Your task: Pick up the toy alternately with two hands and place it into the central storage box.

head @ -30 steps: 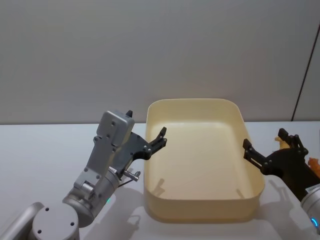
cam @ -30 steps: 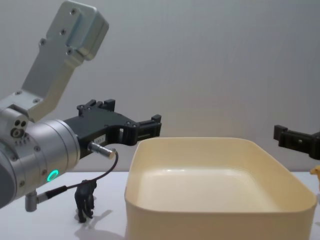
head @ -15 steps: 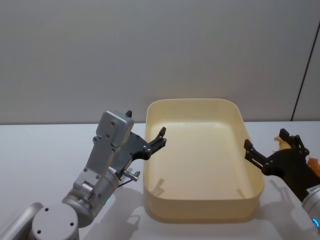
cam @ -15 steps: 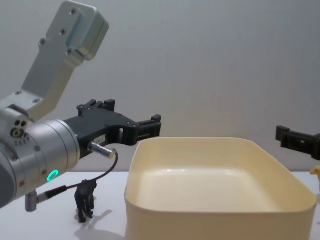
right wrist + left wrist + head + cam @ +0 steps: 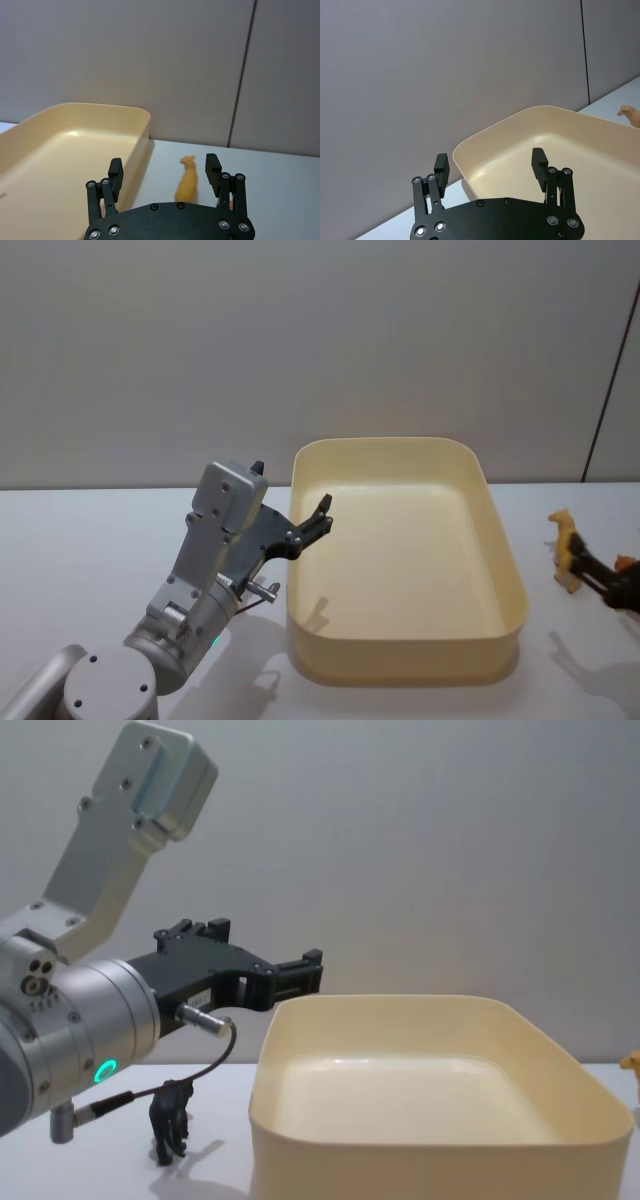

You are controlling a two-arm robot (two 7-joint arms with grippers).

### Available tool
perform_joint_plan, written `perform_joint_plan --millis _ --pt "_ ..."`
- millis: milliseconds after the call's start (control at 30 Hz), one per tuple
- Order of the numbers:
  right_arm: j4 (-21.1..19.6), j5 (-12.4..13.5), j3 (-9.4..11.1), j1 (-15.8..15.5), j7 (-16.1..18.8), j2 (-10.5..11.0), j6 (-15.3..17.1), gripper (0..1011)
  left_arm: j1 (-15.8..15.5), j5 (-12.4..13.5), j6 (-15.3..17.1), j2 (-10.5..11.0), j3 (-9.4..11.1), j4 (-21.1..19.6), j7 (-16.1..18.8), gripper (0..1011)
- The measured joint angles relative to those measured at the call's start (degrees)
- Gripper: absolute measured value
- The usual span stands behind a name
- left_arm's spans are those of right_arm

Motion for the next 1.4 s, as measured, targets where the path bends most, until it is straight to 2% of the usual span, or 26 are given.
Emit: perform_joint_plan --millis 200,367,633,833,1267,1400 --pt "-2.28 3.54 3.4 -4.6 -2.49 3.62 -0.32 1001 0.0 0.0 0.0 0.0 0.0 0.0 0.0 1001" --pt "-2.99 5.07 5.16 -6.78 -3.43 5.4 0.13 1001 0.0 0.0 0.0 0.0 0.0 0.0 0.0 1001" --pt "-2.06 5.78 6.33 -7.65 -3.77 6.8 2.27 1001 0.0 0.0 0.0 0.0 0.0 0.0 0.0 1001" --pt "0.79 4.81 6.03 -5.84 -2.82 6.66 4.53 1001 0.0 0.0 0.0 0.0 0.0 0.0 0.0 1001" --pt "9.88 0.35 3.61 0.98 -0.07 3.95 7.56 1001 0.0 0.0 0.0 0.0 0.0 0.0 0.0 1001" --pt "12.58 -1.17 2.81 3.03 0.78 2.97 8.01 946 0.0 0.0 0.0 0.0 0.0 0.0 0.0 1001"
